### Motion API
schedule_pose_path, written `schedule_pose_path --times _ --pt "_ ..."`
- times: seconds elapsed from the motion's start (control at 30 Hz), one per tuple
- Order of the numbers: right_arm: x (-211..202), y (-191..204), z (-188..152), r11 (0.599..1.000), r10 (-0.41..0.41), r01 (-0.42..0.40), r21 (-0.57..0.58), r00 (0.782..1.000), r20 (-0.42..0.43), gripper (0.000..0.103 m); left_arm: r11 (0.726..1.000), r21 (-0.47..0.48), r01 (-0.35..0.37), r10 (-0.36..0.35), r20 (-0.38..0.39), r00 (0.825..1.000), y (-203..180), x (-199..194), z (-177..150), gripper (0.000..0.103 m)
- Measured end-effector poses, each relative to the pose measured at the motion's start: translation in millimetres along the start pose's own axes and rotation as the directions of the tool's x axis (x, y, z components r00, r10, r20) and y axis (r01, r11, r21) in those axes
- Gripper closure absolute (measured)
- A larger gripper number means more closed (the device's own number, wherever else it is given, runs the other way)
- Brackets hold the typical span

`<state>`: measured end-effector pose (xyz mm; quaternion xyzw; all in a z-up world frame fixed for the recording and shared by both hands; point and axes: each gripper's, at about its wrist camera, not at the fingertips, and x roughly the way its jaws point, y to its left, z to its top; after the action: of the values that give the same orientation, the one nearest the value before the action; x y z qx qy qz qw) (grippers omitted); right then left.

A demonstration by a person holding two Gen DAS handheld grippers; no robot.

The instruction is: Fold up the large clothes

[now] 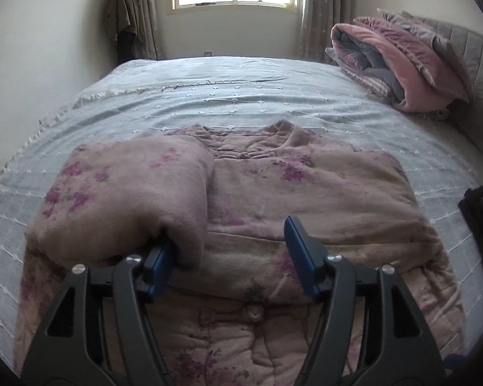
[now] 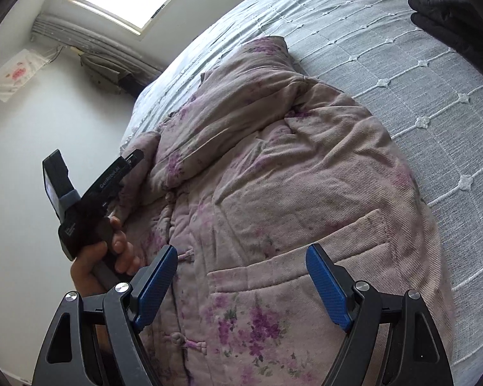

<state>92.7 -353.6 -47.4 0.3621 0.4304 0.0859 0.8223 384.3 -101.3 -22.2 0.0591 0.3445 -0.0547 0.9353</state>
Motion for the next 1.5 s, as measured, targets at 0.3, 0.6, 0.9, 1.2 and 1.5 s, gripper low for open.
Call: schedule_pose_path --times 0.3,0.6,0.9,1.2,1.5 --pt "-5 -14 5 0.998 0.006 -0.007 0.061 1.0 0.015 0.02 0.697 0.69 -0.196 0.232 0.042 0.972 -92 24 -70 0.038" --pt "-7 -20 11 0.997 0.013 -0.014 0.08 1.0 0.02 0.02 0.698 0.71 -0.091 0.093 0.036 0.995 -88 -11 -65 0.038" --pt "-11 -30 15 0.994 0.007 -0.01 0.11 1.0 0.03 0.02 0.854 0.502 0.138 -0.121 -0.067 0.99 -56 -43 -56 0.038" --pt "-14 -36 19 0.993 -0.004 -0.001 0.118 0.999 0.04 0.02 0.999 -0.004 0.041 -0.041 -0.16 0.986 123 -99 -108 0.031" --pt "-29 -36 20 0.995 -0.061 0.052 0.089 0.994 0.093 0.02 0.927 -0.36 -0.105 -0.037 -0.365 0.93 256 -130 -233 0.028"
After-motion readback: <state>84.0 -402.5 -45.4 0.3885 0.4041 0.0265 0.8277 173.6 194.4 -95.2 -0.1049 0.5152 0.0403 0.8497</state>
